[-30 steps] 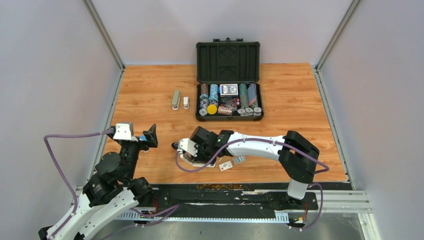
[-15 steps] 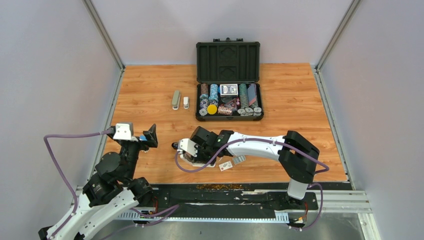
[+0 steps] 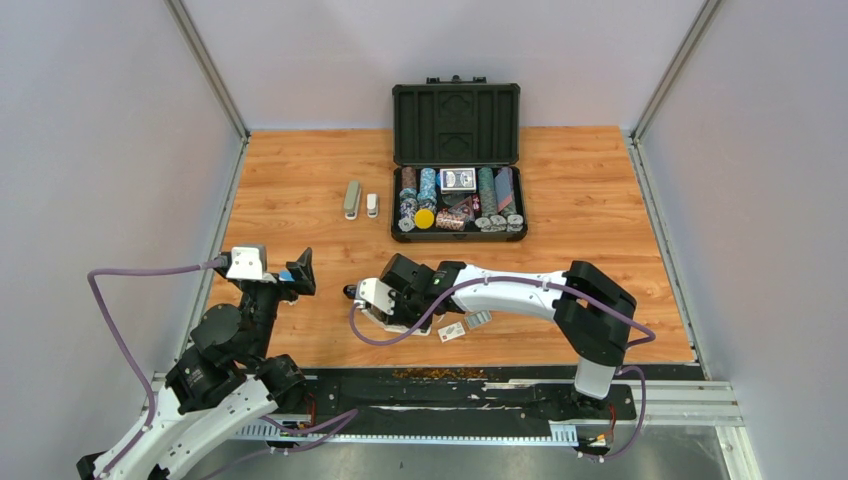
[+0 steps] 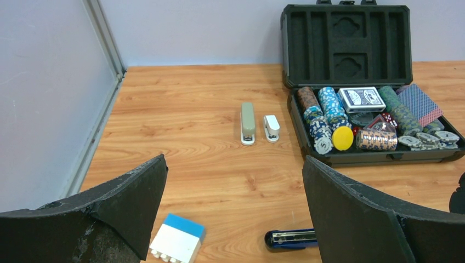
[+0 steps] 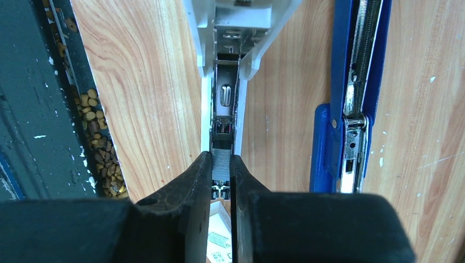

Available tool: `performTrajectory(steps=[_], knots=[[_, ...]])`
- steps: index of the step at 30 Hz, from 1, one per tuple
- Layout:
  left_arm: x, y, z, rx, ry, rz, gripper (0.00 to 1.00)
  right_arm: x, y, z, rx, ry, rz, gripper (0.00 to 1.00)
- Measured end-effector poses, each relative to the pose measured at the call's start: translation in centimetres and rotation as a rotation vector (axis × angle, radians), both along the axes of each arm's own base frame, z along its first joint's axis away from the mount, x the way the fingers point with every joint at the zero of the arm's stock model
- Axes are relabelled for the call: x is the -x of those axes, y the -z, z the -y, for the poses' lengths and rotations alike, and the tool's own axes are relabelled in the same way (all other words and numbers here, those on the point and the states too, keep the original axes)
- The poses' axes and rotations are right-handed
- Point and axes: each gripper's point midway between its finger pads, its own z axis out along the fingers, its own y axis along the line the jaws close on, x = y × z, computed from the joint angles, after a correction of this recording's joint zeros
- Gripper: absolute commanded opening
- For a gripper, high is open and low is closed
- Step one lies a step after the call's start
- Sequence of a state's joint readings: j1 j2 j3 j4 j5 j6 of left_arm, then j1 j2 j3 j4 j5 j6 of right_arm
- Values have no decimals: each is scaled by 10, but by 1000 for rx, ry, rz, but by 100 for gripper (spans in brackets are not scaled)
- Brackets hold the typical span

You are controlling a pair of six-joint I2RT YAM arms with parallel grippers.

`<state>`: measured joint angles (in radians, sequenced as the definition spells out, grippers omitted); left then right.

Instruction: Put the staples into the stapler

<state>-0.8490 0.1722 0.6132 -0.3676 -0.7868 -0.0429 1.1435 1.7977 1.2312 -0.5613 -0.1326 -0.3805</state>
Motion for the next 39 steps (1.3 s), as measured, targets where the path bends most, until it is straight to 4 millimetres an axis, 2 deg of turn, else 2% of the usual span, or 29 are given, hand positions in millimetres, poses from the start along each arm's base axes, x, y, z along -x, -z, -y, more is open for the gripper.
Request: performTrajectory(steps=[16, 22, 26, 29, 34, 39], knots=[[-1, 1, 1, -4, 0, -4, 100, 1, 2, 1, 3, 0, -2, 6], [-1, 1, 2, -7, 4, -6, 100, 1, 2, 1, 4, 1, -2, 18], [-1, 1, 3, -8, 7, -6, 100, 1, 2, 1, 3, 8, -5, 37], [-1, 2, 4, -10, 11, -7, 100, 2, -1, 3, -3, 16, -3, 45], [-1, 2, 5, -10, 19, -7, 100, 3, -15, 3, -45, 30, 7, 50], [-1, 2, 6, -11, 23, -7, 100, -4, -26, -4, -97, 67, 34, 54]])
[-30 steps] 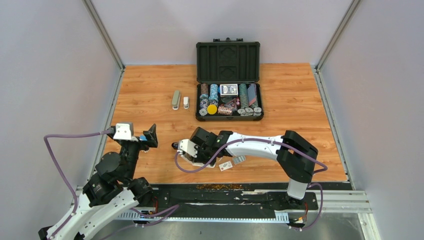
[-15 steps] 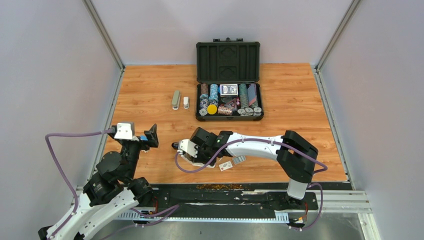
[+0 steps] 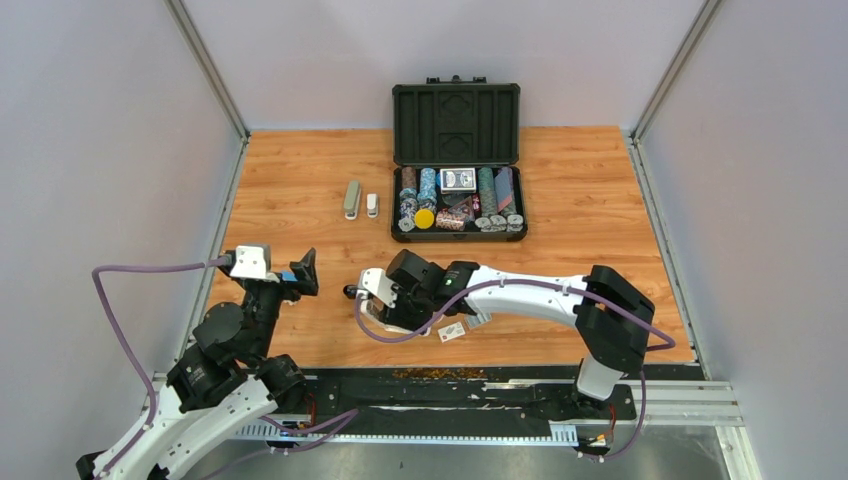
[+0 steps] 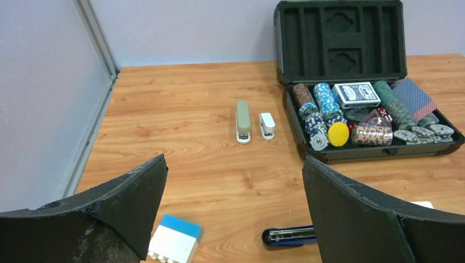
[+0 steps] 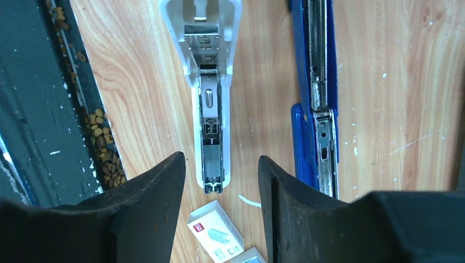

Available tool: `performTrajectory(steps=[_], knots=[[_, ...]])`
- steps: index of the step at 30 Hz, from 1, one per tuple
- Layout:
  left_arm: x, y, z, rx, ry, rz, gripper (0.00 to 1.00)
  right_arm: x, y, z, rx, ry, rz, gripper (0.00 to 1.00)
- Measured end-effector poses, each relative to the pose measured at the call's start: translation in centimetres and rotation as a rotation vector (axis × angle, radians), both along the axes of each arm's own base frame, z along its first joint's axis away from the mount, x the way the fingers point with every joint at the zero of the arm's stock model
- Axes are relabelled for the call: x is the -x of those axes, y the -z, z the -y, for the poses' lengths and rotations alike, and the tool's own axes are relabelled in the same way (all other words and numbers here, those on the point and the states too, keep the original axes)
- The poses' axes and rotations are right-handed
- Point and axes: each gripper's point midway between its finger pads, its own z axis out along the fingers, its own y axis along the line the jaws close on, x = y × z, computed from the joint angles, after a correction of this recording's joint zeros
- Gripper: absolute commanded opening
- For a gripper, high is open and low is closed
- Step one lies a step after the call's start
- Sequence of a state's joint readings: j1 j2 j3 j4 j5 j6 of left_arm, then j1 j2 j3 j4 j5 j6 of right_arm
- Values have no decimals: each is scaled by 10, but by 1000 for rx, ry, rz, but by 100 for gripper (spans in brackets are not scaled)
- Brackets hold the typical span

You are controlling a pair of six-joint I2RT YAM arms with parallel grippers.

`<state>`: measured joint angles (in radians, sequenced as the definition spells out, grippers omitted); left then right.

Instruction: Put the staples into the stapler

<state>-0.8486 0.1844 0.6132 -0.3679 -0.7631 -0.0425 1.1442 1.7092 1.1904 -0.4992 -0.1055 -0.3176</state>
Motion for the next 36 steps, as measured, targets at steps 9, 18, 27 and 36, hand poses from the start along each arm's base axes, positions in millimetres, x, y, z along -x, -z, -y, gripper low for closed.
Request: performTrajectory(steps=[9, 18, 27, 36], knots=[[-7, 16, 19, -28, 45, -82, 100, 1, 15, 25, -55, 68, 23, 62], [-15, 54, 58, -21, 116, -289, 99, 6, 11, 43, -232, 44, 107, 64], [-13, 93, 82, 66, 156, -447, 97, 8, 18, 45, -312, -16, 173, 62], [-8, 161, 91, 192, 161, -646, 92, 4, 30, 39, -305, -59, 167, 48]])
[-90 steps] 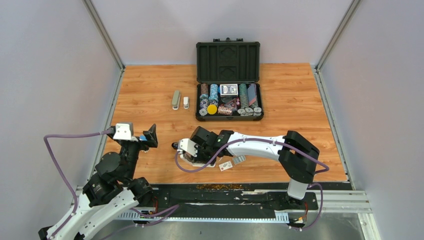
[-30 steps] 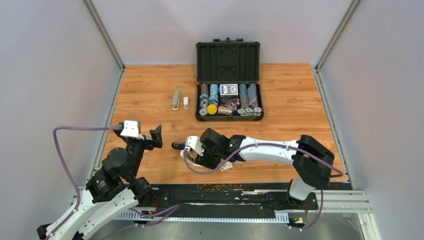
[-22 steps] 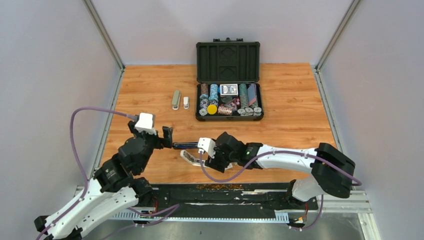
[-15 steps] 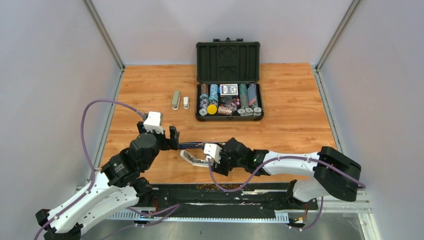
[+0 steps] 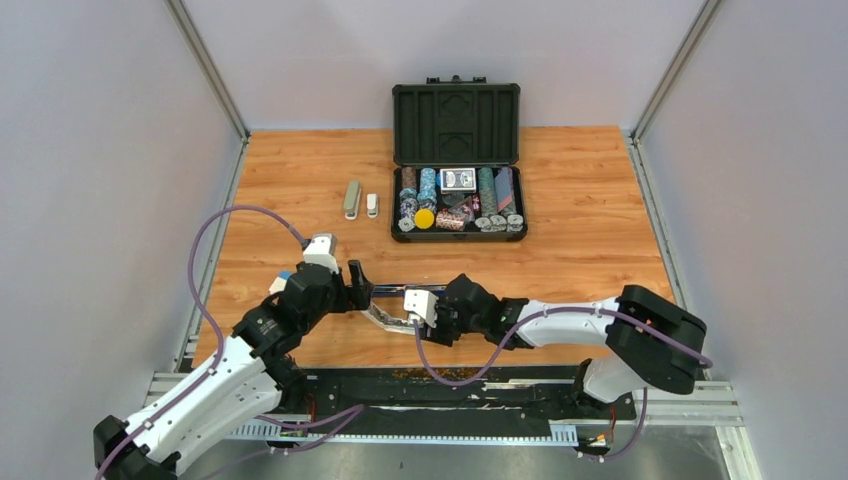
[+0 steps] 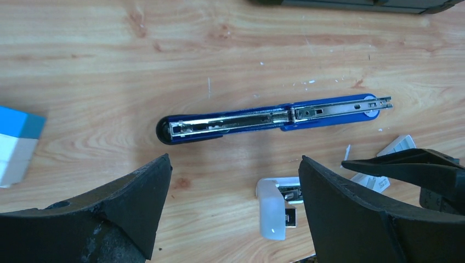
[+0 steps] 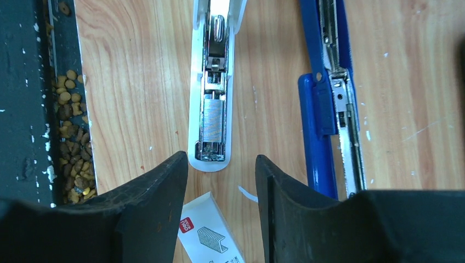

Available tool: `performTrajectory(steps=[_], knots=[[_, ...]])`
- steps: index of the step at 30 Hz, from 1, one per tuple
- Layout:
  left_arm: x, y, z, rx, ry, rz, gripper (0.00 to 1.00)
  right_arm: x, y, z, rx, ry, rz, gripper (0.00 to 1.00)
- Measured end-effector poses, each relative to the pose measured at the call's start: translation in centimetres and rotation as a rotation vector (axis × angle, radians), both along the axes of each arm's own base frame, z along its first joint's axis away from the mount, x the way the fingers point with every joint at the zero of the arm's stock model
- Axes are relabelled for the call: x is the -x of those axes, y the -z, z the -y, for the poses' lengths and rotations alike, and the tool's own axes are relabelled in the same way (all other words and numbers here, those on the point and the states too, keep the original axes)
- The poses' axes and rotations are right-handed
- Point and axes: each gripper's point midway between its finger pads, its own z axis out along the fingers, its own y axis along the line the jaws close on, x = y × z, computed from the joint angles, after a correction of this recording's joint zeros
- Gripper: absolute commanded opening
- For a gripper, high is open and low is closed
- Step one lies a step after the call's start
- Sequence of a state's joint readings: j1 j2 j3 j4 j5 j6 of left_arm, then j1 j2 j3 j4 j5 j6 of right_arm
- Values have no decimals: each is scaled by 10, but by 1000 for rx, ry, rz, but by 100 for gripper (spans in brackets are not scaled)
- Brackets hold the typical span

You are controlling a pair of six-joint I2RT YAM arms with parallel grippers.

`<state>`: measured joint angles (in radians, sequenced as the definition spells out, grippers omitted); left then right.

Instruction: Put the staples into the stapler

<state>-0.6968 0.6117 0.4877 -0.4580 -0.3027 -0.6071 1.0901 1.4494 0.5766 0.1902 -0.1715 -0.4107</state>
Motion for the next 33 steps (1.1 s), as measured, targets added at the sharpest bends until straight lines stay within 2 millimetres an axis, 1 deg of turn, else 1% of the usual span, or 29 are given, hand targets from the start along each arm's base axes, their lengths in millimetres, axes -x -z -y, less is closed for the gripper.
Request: performTrajectory(steps=[2, 5, 10, 16, 18, 20, 24, 25, 26, 28, 33], knots=[[0, 9, 3, 31, -1, -32, 90, 0, 6, 0, 15, -6, -16, 48], [3, 16, 8, 65, 11, -60, 87, -1, 11, 2, 25, -13, -35, 48], [5, 15, 19, 123, 40, -66, 79, -1, 12, -1, 21, -26, -56, 46], [10, 17, 25, 153, 66, -81, 68, 1, 15, -5, 20, -45, -77, 41], [11, 16, 26, 160, 77, -84, 62, 2, 15, -6, 18, -51, -83, 39], [12, 16, 28, 166, 87, -89, 54, 3, 15, -7, 15, -57, -86, 36], [17, 16, 33, 188, 114, -107, 32, 3, 13, -8, 8, -62, -88, 32], [18, 16, 35, 192, 118, -112, 27, 2, 12, -8, 8, -62, -89, 31], [19, 17, 36, 198, 128, -120, 24, 2, 12, -8, 7, -62, -89, 30], [22, 19, 40, 204, 145, -135, 22, 3, 12, -9, 6, -65, -92, 30], [26, 20, 45, 228, 170, -151, 24, 5, 12, -9, 3, -76, -102, 27]])
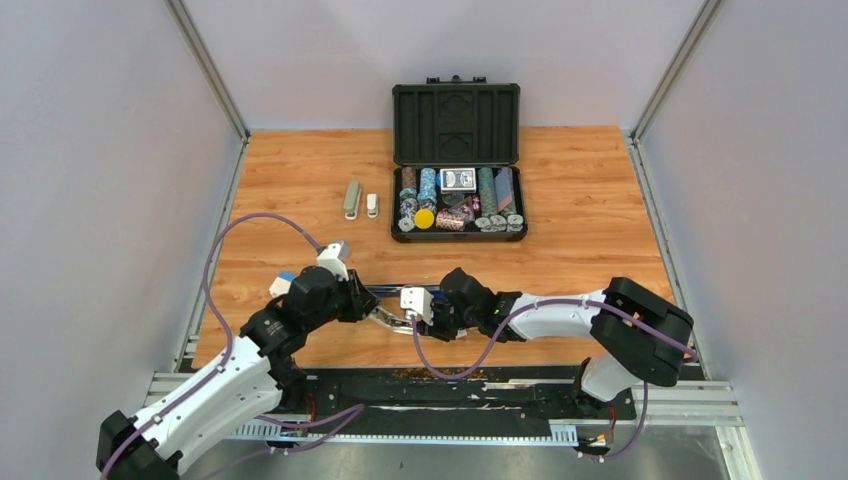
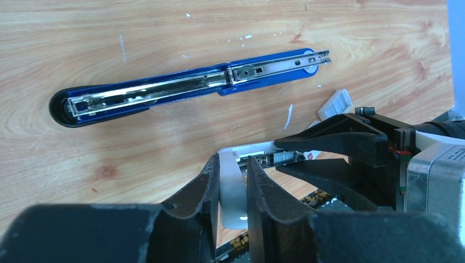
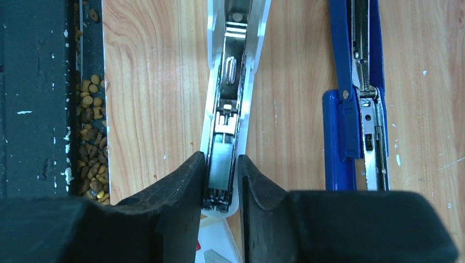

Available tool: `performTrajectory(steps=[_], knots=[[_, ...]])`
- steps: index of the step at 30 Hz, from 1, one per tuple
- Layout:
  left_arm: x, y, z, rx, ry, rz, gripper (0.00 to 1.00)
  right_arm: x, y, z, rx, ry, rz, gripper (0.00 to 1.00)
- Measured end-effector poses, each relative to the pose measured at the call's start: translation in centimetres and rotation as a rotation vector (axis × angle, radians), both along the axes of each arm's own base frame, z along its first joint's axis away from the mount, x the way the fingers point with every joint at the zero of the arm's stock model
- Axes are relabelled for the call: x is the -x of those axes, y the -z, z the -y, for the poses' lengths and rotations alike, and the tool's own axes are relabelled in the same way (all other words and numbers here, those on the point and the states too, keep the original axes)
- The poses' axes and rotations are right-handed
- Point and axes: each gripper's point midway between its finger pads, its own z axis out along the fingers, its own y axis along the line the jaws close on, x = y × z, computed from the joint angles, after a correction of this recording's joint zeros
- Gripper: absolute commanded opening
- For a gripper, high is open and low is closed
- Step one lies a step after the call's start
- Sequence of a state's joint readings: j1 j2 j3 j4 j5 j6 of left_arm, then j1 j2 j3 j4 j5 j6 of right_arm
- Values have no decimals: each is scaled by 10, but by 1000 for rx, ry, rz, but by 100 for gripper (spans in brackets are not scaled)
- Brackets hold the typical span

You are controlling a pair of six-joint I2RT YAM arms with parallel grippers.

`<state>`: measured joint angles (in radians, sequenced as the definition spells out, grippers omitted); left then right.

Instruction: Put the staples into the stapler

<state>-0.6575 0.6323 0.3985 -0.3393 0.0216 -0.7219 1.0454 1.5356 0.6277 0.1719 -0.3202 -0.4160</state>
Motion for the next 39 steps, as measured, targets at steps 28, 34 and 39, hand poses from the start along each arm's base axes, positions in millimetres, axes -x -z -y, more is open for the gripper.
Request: performTrajectory(steps=[28, 34, 39], knots=[[15, -8, 73, 41, 131, -1, 49, 0, 1, 1, -18, 26, -50, 41], [19, -13, 71, 58, 135, 19, 56, -3, -5, -1, -44, 33, -30, 46], [22, -21, 75, 84, 155, 38, 63, -5, -15, 2, -72, 53, -5, 49]])
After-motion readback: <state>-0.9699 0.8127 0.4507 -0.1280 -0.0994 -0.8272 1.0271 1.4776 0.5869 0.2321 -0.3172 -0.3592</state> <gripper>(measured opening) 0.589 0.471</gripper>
